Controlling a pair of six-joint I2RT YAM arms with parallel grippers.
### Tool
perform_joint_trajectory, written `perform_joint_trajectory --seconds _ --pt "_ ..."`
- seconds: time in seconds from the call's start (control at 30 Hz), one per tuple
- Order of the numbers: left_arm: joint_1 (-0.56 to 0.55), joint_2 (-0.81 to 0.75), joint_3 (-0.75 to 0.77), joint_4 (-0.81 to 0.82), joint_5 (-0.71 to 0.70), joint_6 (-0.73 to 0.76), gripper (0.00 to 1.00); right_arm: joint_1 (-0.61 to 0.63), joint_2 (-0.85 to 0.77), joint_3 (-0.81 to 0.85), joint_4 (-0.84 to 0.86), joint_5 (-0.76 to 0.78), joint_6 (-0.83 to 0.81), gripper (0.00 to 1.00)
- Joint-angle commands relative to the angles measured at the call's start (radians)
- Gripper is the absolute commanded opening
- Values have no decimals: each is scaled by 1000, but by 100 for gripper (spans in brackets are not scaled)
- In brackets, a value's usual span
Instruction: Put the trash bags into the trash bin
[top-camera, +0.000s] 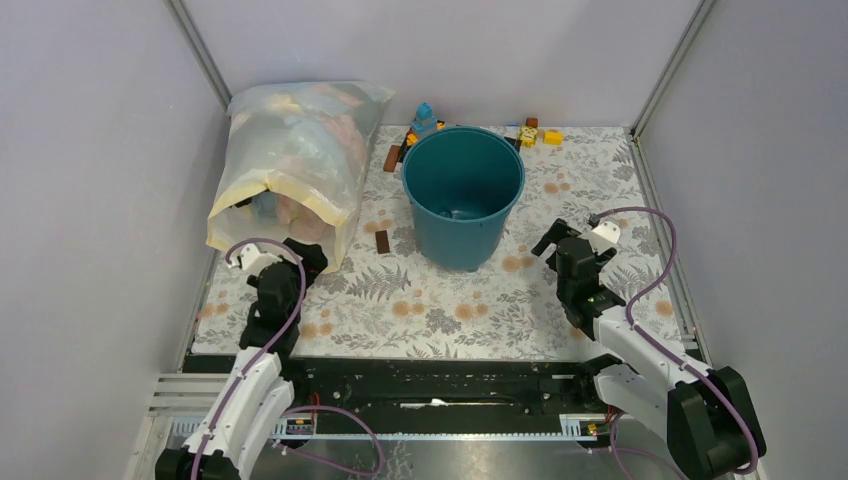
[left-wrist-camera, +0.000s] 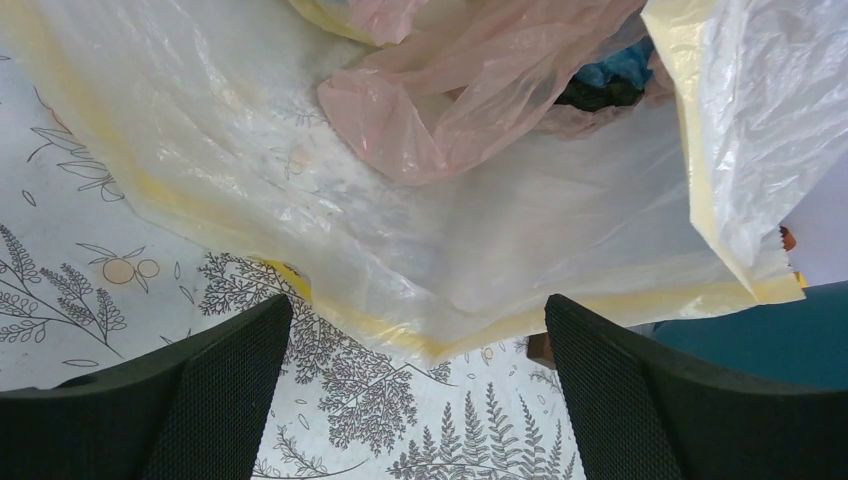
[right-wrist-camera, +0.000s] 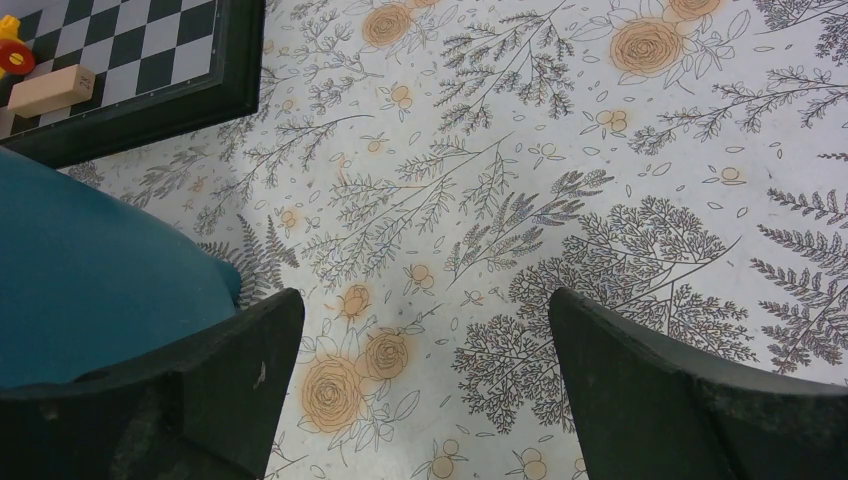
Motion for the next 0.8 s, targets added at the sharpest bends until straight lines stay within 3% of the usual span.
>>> perform_joint_trajectory --seconds 0.0,0.33,0.57,0.77 --pt "-1 13 16 25 -19 -6 99 5 7 27 33 -1 -12 100" --pt "19 93 37 23 -15 -58 88 5 29 27 43 1 -35 100" --pt "117 225 87 41 -30 -147 70 5 31 12 67 -18 -38 100" --pt "240 379 103 172 83 -164 58 5 34 15 72 -33 -41 100"
